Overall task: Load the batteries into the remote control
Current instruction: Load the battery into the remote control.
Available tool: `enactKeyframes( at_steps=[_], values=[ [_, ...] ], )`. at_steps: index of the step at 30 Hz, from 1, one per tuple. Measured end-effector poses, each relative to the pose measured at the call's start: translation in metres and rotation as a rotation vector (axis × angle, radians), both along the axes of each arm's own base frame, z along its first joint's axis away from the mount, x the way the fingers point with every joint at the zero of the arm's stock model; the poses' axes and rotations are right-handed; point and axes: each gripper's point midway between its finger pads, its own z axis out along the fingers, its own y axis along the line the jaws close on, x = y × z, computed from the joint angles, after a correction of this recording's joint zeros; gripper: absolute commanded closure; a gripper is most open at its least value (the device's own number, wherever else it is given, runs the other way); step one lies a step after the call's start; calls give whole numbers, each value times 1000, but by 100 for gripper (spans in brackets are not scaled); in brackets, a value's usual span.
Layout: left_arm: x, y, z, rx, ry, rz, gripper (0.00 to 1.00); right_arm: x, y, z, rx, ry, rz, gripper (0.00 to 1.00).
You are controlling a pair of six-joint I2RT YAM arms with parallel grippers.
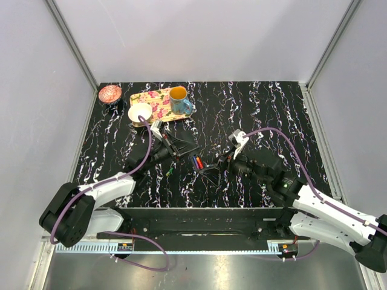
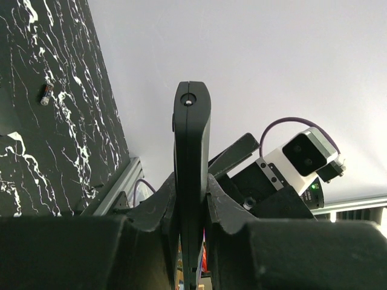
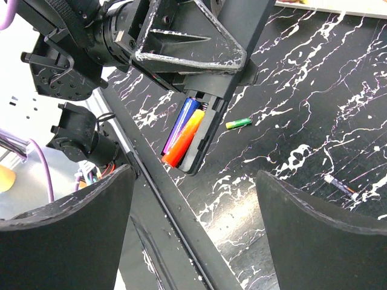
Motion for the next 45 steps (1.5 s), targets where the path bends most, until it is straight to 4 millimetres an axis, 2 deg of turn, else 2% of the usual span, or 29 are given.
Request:
enactKeyframes(
  at_steps=[4,12,23,28,37,45],
  values=[
    [-2,-1,0,-3,6,-13,100,0,1,0,8,-9,5,14],
    [-7,0,-6,-5,36,-32,100,-2,-2,-9,2,-8,7,15],
    [-12,2,-12,-5,54,-39,100,0,-3,-12,-5,-9,-3,16],
    [-17,5,-7,-12,41,-41,100,3,-1,-19,-25,5,-10,16],
    [-18,5,-7,-13,40,-40,100,4,1,-22,-32,11,-9,16],
    [-18,6,-9,-10,43,-40,100,-4,7,-26,-52,18,60,11]
  ],
)
